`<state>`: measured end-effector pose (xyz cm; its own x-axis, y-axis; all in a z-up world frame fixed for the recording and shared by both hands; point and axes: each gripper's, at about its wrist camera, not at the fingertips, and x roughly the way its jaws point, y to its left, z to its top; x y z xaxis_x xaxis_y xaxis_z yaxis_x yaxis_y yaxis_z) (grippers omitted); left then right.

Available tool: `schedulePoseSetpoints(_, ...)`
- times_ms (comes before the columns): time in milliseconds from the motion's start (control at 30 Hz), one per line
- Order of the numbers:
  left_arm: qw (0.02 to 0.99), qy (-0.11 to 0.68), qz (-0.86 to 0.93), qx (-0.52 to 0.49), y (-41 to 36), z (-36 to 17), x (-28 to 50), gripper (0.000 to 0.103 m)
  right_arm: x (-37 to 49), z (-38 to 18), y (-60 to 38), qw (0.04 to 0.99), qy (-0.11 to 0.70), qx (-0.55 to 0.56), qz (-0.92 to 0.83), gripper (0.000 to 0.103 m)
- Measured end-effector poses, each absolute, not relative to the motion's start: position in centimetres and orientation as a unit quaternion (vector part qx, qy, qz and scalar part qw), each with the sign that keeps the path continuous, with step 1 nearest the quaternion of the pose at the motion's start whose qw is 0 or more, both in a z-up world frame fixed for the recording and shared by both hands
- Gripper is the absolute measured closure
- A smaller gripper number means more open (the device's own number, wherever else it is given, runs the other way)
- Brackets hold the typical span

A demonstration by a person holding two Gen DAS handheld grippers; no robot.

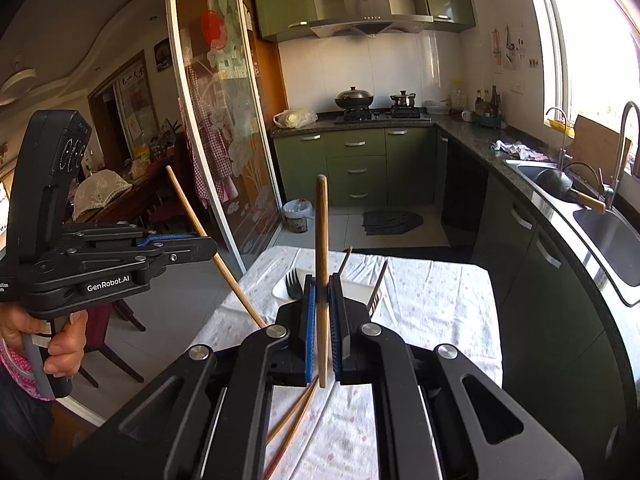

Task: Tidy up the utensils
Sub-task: 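Raise the chopstick into the caddy with the left tool while the right drops its chopstick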

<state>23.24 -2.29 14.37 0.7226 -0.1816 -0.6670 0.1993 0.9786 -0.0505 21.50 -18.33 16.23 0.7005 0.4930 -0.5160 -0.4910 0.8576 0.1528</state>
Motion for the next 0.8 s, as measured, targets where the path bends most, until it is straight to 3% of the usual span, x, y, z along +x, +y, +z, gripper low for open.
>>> schedulePoseSetpoints(300,0.942,0.328,-0.075,0.01,-2.5,16.0,27.4,0.097,26.0,20.4,-17.0,0.949,0.211,0.004,0.236,0.096)
schedulePoseSetpoints(733,0.907,0.417,-0.053,0.032,-2.5,7.2,32.1,0.096,33.7,10.5,-13.9,0.925,0.309,-0.012,0.22,0.096)
schedulePoseSetpoints(800,0.905,0.421,-0.053,0.035,-2.4,6.6,32.0,0.086,33.9,9.5,-13.9,0.922,0.317,-0.01,0.222,0.094)
